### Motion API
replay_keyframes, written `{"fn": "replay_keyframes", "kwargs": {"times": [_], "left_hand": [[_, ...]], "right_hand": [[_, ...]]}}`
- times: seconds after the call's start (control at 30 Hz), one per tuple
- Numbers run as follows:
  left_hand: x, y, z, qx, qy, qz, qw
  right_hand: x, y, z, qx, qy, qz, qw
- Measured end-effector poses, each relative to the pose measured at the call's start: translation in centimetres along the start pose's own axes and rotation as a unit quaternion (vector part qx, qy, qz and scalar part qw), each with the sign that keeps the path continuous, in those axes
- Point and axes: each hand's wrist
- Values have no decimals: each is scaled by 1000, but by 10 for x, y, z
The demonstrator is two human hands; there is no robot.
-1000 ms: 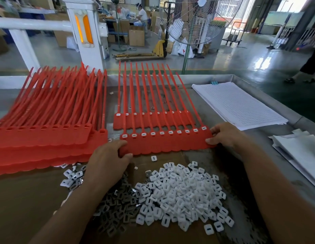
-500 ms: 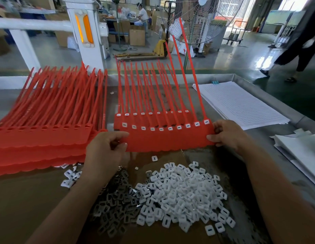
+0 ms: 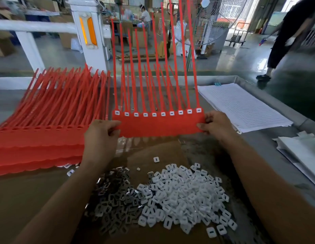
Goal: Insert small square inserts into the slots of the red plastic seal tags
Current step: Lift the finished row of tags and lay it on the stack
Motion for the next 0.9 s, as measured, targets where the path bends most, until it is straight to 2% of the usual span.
{"fn": "replay_keyframes", "kwargs": {"times": [0.13, 0.27, 0.5, 0.63, 0.7, 0.73, 0.77, 0.83, 0.9], "left_hand": [[-13, 11, 5, 22, 37, 26, 999], [-20, 7, 6, -17, 62, 96, 993], [-14, -3, -7, -10, 45, 122, 991], [-2, -10, -10, 31, 9, 114, 993], [0, -15, -10, 129, -70, 106, 983], [3, -17, -11, 216, -136, 100, 962], [6, -18, -12, 308, -209, 87, 924], [11, -16, -9, 450, -335, 52, 826], [17, -11, -4, 542, -433, 17, 720]], "right_hand": [[-17, 5, -12, 1, -20, -19, 1000], [-24, 8, -24, 17, -59, -77, 995], [-24, 3, -28, 72, -150, -92, 982], [-16, 1, -29, 81, -141, -102, 981], [-16, -1, -29, 86, -140, -98, 982], [-16, -2, -29, 90, -143, -93, 981], [-17, -4, -29, 92, -145, -87, 981], [-17, -6, -30, 86, -137, -82, 983], [-16, -7, -32, 74, -123, -89, 986]]}}
Point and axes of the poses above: each hand's wrist, its own y-axis towards the middle knuckle, its own x-axis out of the back of the hand, z = x × y, and after that the axes turned 12 degrees about -z, right-handed
